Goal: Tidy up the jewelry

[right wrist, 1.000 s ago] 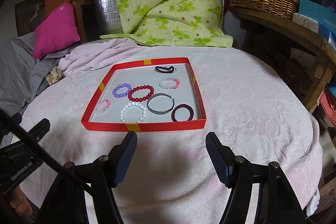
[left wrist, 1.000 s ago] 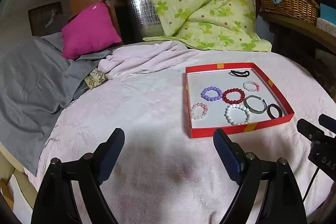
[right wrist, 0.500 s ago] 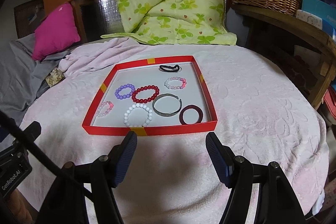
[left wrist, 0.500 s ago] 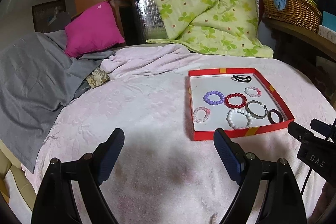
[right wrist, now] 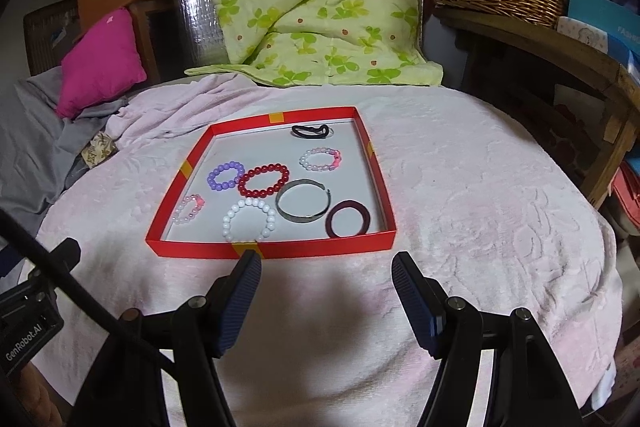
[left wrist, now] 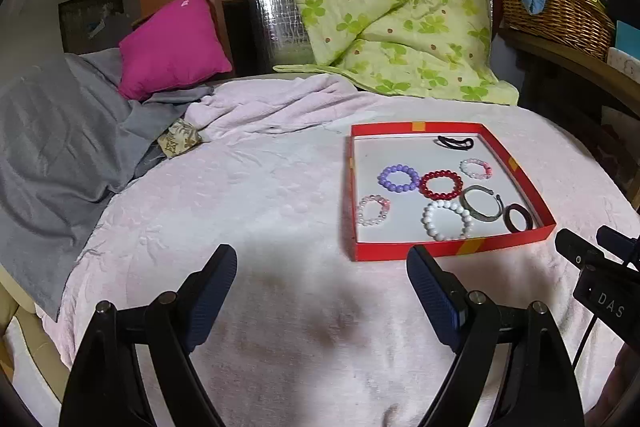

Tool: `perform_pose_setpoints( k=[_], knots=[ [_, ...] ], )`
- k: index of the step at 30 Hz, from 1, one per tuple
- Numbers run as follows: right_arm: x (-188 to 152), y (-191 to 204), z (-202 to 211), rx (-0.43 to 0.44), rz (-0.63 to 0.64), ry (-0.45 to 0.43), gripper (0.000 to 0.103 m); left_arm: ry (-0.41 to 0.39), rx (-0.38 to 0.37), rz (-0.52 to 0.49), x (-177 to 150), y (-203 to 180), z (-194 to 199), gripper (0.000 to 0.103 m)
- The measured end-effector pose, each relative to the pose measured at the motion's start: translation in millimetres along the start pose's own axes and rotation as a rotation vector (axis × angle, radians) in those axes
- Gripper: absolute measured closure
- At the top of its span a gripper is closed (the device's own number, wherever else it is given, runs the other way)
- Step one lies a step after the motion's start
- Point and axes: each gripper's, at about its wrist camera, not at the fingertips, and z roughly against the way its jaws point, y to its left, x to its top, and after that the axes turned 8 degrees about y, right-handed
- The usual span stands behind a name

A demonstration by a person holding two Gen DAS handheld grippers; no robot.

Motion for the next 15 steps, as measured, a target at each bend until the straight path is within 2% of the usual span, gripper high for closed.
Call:
perform_pose_setpoints(
  k=[7, 15],
  knots=[
    [-0.1, -15.0, 2.2, 0.005, -0.029, 0.005, 0.031, 0.018, -0.010, 0.001, 1.8, -9.5, -2.9, 0.016],
    [-0.8, -14.4, 2.1, 0.019, -0.029, 0.011, 0.031, 0.032, -0.003, 0.003, 2.6, -12.1, -6.7, 0.016]
  ],
)
